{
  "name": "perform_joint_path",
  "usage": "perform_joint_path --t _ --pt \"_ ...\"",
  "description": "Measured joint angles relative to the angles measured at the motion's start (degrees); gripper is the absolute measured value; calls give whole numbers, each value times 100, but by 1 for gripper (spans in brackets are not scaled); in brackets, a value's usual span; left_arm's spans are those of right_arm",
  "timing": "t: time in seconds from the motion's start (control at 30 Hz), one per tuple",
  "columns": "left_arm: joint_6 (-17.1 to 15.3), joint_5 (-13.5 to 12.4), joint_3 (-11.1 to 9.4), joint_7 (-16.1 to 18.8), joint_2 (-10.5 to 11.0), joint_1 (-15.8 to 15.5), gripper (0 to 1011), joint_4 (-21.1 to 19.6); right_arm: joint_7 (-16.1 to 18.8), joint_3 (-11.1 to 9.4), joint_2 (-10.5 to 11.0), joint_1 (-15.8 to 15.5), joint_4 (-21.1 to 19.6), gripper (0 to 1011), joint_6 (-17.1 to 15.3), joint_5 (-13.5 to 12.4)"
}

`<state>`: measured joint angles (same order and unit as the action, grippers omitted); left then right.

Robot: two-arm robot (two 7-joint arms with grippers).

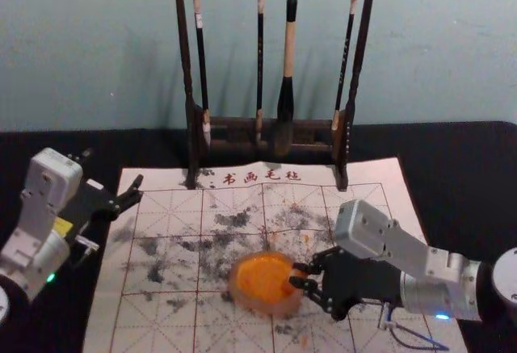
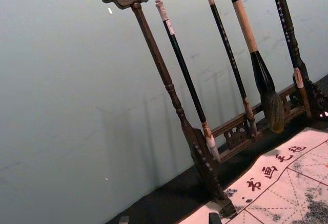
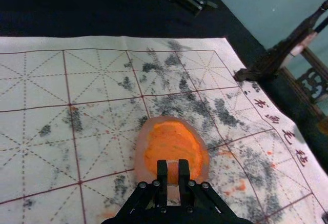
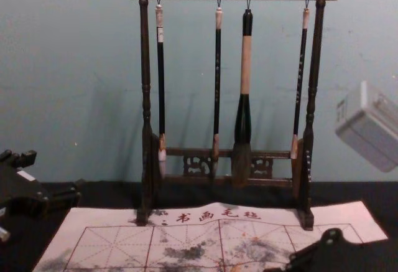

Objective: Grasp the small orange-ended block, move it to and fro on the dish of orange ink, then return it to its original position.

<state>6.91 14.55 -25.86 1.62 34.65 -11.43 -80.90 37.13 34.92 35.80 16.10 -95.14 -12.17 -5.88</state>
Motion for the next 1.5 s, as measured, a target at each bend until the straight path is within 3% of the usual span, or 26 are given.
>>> perform_joint_path --t 0.43,1.07,1.5 --pt "0 0 0 0 0 0 1001 0 79 151 -47 40 -73 91 19 14" --pt "0 0 0 0 0 0 1001 0 75 391 -326 347 186 91 10 230" --pt "0 0 0 0 0 0 1001 0 -4 376 -538 551 480 91 -129 288"
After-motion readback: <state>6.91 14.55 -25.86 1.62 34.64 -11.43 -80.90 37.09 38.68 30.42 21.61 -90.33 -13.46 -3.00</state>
